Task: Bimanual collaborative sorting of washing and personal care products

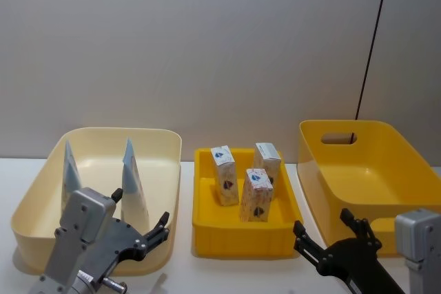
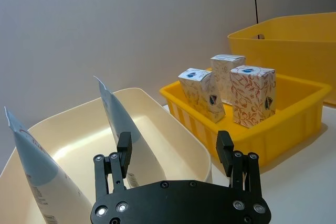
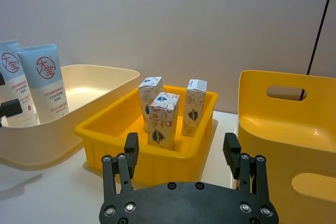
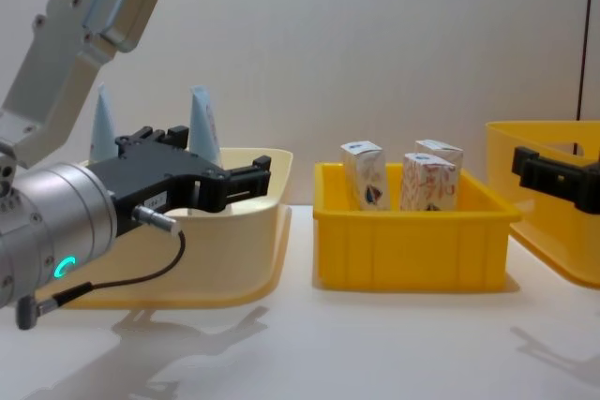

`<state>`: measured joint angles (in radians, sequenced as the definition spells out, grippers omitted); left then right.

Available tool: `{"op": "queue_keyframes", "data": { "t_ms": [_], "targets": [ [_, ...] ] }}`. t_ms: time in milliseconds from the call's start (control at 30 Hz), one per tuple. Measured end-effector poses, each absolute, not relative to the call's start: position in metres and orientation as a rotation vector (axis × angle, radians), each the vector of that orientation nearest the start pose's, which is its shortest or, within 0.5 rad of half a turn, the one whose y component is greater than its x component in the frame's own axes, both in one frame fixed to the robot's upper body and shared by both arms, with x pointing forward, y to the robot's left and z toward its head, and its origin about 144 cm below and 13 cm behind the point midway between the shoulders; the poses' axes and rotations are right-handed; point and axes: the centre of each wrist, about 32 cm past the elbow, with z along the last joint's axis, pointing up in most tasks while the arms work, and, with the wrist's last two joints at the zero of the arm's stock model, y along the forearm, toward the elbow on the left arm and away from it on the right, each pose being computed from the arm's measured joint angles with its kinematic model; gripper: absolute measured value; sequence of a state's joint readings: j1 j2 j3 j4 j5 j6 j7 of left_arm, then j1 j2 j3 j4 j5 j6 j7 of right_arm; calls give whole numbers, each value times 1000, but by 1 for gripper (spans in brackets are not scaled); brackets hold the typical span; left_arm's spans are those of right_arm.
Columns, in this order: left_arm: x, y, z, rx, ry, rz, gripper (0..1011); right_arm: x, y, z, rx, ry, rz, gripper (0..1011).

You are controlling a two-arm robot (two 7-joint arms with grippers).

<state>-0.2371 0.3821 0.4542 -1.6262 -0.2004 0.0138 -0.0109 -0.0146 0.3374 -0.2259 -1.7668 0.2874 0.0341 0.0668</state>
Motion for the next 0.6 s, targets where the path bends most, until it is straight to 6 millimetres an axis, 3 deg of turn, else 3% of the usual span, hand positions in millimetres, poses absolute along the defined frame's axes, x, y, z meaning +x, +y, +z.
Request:
{"op": "queue_keyframes", "data": {
  "t_ms": [600],
  "targets": [
    [501, 210, 1215, 39, -202, 1163, 1003, 443, -237, 1189, 26, -75, -1229, 1001]
  ]
}}
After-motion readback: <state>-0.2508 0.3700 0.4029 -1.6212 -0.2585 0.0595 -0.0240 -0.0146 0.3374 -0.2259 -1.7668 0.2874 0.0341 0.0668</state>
